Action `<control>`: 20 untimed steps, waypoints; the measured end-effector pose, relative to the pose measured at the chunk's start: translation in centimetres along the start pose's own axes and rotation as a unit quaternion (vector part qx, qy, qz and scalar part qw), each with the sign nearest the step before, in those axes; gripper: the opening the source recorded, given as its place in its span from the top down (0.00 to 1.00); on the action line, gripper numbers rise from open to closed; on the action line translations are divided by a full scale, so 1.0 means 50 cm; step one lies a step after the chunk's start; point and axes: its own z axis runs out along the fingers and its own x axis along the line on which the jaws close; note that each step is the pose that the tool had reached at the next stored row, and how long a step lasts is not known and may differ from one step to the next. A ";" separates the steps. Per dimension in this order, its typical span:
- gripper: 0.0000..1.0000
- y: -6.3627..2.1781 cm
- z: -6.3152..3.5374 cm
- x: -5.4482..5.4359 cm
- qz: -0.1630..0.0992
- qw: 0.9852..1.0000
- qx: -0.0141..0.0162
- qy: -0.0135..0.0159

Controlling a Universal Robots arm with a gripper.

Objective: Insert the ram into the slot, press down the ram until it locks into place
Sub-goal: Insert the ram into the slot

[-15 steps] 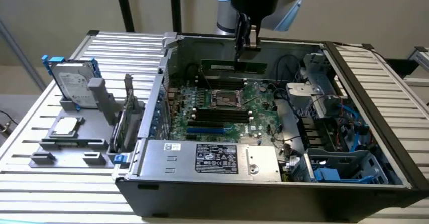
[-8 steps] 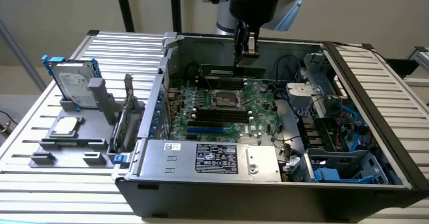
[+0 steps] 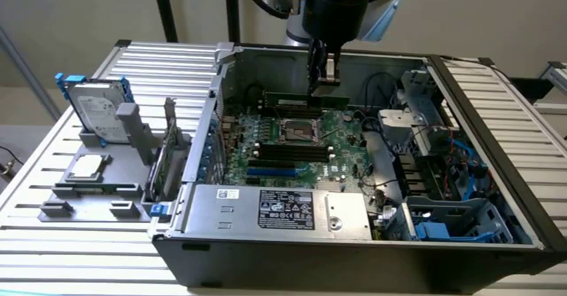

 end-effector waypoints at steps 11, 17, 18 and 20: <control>0.86 -0.001 0.040 0.001 0.000 1.000 0.000 0.000; 0.86 -0.002 0.062 0.001 0.000 1.000 0.000 0.000; 0.86 -0.002 0.065 0.001 0.000 1.000 0.000 0.000; 0.86 -0.002 0.072 0.001 0.000 1.000 0.000 0.000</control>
